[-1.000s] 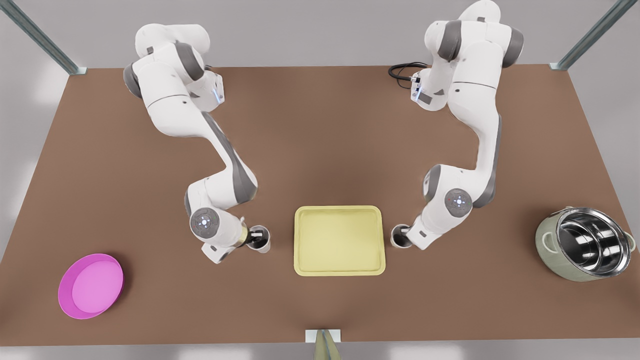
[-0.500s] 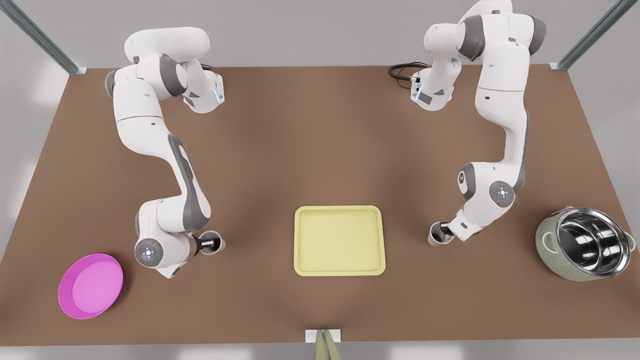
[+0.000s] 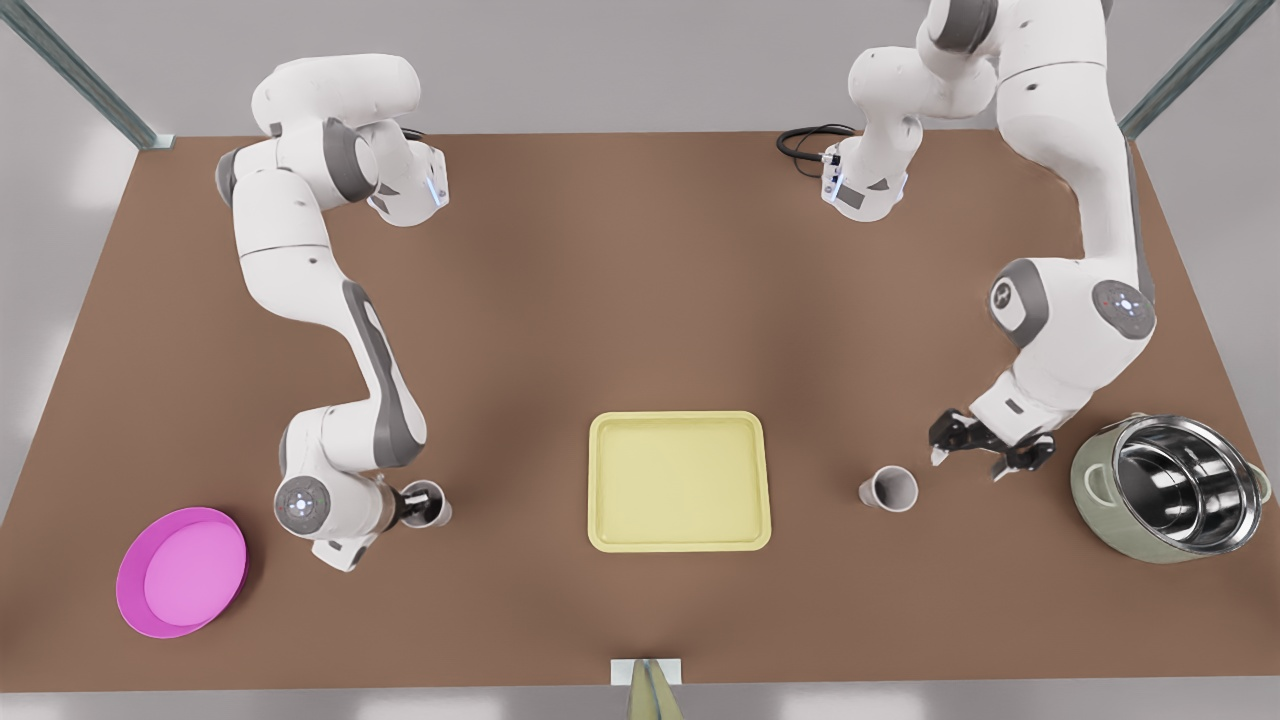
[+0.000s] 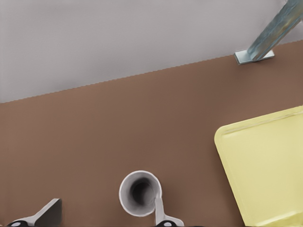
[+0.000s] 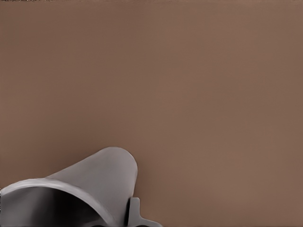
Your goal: Use the left arm to pick up the white IKEA cup from the tray and place it on the middle-left position; use the right arm to pick up the white IKEA cup from the tray and place it on the middle-right position
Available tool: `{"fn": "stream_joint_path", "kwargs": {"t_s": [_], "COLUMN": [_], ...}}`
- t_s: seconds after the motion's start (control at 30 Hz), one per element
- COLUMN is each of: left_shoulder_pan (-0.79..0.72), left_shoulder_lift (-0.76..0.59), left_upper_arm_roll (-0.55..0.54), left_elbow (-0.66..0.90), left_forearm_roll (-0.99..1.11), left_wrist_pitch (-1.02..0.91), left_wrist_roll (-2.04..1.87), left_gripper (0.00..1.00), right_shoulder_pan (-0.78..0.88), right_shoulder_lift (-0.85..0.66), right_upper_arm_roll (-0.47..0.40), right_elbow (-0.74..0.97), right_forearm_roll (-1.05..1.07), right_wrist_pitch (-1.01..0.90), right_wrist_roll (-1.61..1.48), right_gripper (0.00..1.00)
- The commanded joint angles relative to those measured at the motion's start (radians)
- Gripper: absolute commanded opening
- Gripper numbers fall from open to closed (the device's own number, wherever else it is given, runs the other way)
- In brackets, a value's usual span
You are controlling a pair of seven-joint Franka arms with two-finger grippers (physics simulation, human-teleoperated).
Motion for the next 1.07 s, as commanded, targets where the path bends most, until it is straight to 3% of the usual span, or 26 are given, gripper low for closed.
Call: {"fn": "stream_joint_path", "kwargs": {"t_s": [0.0, 0.03, 0.27, 0.33, 0.37, 0.6, 0.7, 0.8, 1.03], "left_shoulder_pan": [0.014, 0.013, -0.021, -0.021, -0.021, -0.021, -0.021, -0.021, -0.021], "left_shoulder_lift": [-0.032, -0.144, -0.084, -0.082, -0.079, -0.078, -0.078, -0.078, -0.078], "left_upper_arm_roll": [0.017, 0.015, 0.003, 0.003, 0.005, 0.005, 0.005, 0.005, 0.003], "left_elbow": [0.099, -0.097, -0.027, -0.027, -0.027, -0.027, -0.027, -0.024, -0.022], "left_forearm_roll": [0.057, 0.074, 0.065, 0.065, 0.065, 0.066, 0.066, 0.066, 0.065], "left_wrist_pitch": [-0.503, -0.304, -0.313, -0.313, -0.313, -0.313, -0.313, -0.313, -0.315], "left_wrist_roll": [-0.315, -0.27, -0.407, -0.407, -0.405, -0.409, -0.407, -0.405, -0.404], "left_gripper": [1.0, 1.0, 1.0, 1.0, 1.0, 1.0, 1.0, 1.0, 1.0], "right_shoulder_pan": [0.0, 0.0, 0.0, 0.0, 0.0, -0.002, 0.003, 0.003, -0.009], "right_shoulder_lift": [0.006, 0.007, 0.013, 0.013, 0.013, -0.045, -0.201, -0.404, -0.448], "right_upper_arm_roll": [0.0, 0.0, 0.0, 0.0, 0.0, -0.003, 0.011, -0.001, -0.03], "right_elbow": [0.0, 0.0, 0.0, 0.0, 0.0, 0.001, 0.003, 0.003, 0.003], "right_forearm_roll": [-0.016, -0.016, -0.016, -0.016, -0.016, -0.01, -0.01, -0.011, -0.014], "right_wrist_pitch": [0.054, 0.054, 0.059, 0.059, 0.059, 0.016, -0.2, -0.358, -0.386], "right_wrist_roll": [-0.086, -0.086, -0.088, -0.083, -0.075, -0.075, -0.066, 0.055, 0.07], "right_gripper": [0.08, 0.09, 0.13, 0.43, 0.5, 0.53, 0.57, 0.99, 1.0]}}
